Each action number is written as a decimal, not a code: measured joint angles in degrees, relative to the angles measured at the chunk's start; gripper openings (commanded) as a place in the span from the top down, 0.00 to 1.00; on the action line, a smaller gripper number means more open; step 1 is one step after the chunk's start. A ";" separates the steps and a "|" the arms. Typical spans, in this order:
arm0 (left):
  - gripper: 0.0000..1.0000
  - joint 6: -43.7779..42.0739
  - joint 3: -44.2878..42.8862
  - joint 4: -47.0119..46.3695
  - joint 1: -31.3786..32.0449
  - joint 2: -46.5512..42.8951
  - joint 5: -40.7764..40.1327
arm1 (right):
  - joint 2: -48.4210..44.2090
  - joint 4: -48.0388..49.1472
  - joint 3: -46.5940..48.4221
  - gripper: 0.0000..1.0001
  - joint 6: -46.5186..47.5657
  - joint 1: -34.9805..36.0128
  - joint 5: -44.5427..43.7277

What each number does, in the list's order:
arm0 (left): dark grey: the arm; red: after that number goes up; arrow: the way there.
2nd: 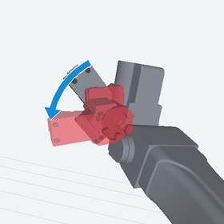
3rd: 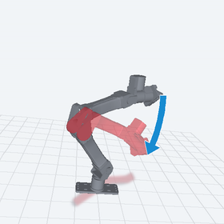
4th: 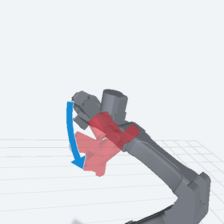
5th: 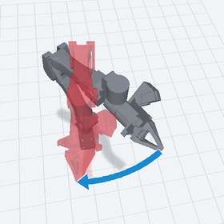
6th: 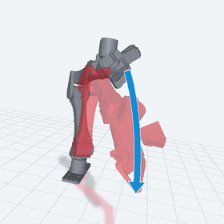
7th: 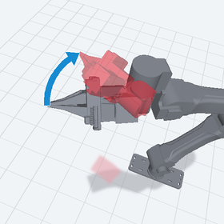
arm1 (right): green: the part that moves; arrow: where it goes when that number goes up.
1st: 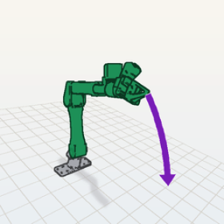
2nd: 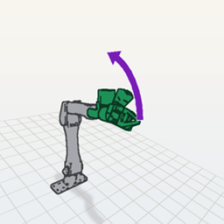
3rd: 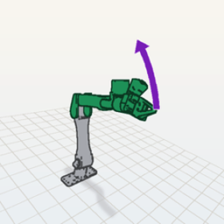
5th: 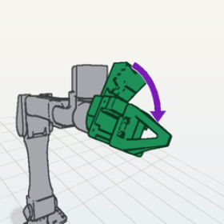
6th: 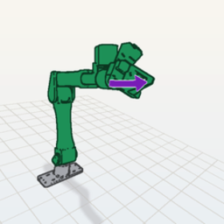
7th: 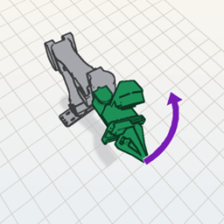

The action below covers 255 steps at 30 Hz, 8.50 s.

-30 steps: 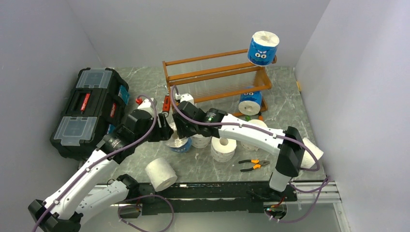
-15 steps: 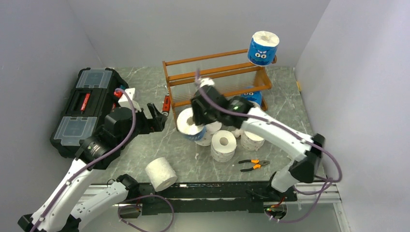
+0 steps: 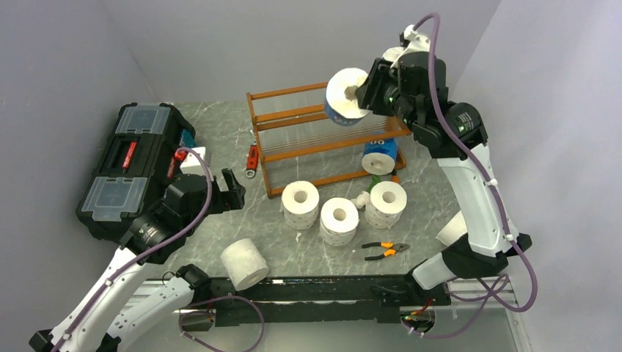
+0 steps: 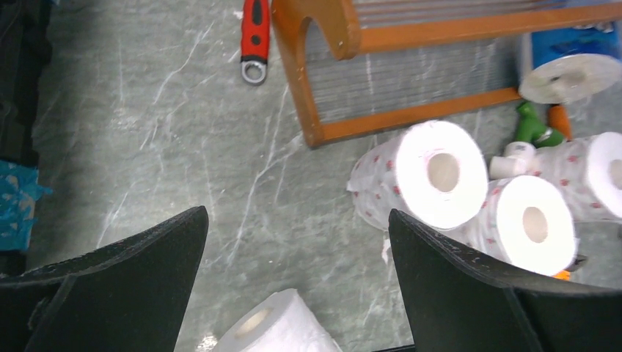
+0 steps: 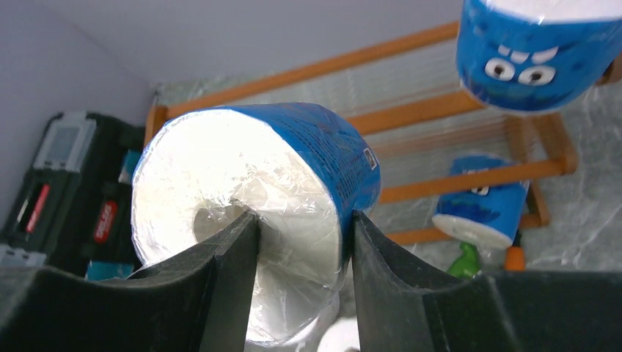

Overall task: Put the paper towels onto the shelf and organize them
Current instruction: Place the paper towel on the shelf, then adjust the paper towel at the center of the board.

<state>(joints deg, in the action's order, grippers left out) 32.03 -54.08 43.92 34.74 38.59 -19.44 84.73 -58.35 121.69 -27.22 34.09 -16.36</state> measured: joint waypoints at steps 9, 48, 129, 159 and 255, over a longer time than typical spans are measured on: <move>0.01 -1.66 4.04 0.94 -0.04 -0.68 -3.39 | 7.80 -0.11 8.76 0.72 0.26 -6.08 -1.64; 0.01 -2.86 10.60 -1.66 -1.44 -1.29 -2.67 | 20.06 5.09 12.55 0.69 -3.48 -17.31 6.47; 0.03 -2.91 11.72 -3.82 -2.05 -2.51 1.60 | -12.41 51.93 -49.64 0.60 4.57 -7.69 6.08; 0.03 -2.93 11.72 -3.82 -2.05 -2.43 1.62 | -3.80 49.75 -41.53 0.62 6.27 -8.00 -0.24; 0.02 -2.91 11.72 -4.11 -2.16 -2.38 4.50 | -35.36 48.92 -76.32 0.22 -0.92 -8.55 -5.20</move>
<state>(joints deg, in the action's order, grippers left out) 29.12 -42.37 39.81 32.58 36.21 -14.94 49.36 -9.43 45.36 -28.14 25.54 -21.56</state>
